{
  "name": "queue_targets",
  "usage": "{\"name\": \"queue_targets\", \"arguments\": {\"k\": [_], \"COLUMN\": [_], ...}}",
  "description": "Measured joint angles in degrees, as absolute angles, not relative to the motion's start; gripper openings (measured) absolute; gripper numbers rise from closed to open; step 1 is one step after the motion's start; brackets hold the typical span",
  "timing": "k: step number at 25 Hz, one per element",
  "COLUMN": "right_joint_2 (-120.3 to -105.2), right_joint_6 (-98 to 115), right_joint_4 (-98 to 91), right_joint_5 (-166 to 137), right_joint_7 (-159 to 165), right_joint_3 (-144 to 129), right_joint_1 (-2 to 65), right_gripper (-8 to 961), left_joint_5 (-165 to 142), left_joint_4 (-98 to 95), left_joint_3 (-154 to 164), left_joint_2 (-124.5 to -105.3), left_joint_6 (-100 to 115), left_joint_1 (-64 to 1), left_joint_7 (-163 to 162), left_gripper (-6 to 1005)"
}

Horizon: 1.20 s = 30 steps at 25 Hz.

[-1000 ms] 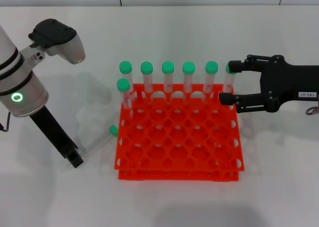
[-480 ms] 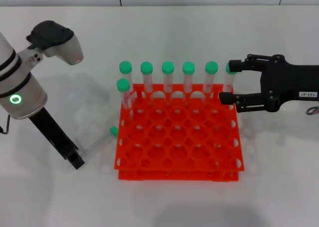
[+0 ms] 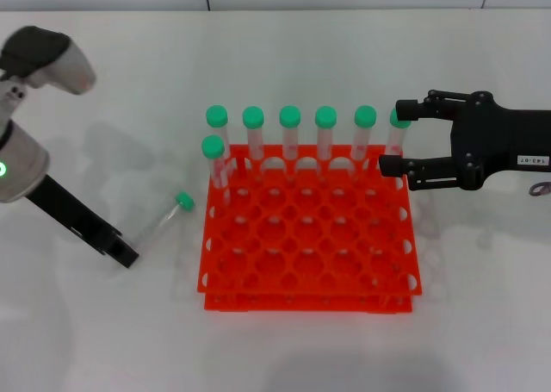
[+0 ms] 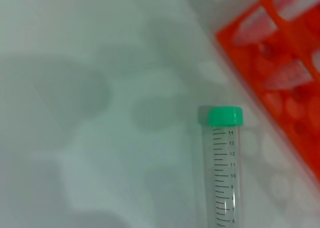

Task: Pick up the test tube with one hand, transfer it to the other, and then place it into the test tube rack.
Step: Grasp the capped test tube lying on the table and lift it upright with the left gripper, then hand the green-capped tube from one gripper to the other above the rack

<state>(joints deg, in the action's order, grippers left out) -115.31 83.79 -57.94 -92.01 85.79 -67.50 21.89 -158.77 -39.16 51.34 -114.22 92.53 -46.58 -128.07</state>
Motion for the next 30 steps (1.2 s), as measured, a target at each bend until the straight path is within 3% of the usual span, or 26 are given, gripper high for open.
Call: {"name": "queue_targets", "arguments": {"k": [13,30], "right_joint_2": [-115.31,-115.31], "right_joint_6": [83.66,83.27], "right_joint_4": [-57.90,-58.05], "right_joint_5": [-91.77,-90.58], "right_joint_7": [85.72,85.03], "right_joint_3": [-67.07,-66.16], "right_joint_1": [21.84,21.57], "right_gripper": [843,844], "left_joint_5": [-146.84,-124.61], "left_joint_4": [-51.81,-56.92], "left_joint_3": [44.52,44.86], "left_joint_2": [-113.04,-114.16], "left_joint_6": [92.11,86.90], "left_joint_1": [-39.08,-40.02], "left_joint_7": [-125.35,-116.74], "left_gripper": [173,171]}}
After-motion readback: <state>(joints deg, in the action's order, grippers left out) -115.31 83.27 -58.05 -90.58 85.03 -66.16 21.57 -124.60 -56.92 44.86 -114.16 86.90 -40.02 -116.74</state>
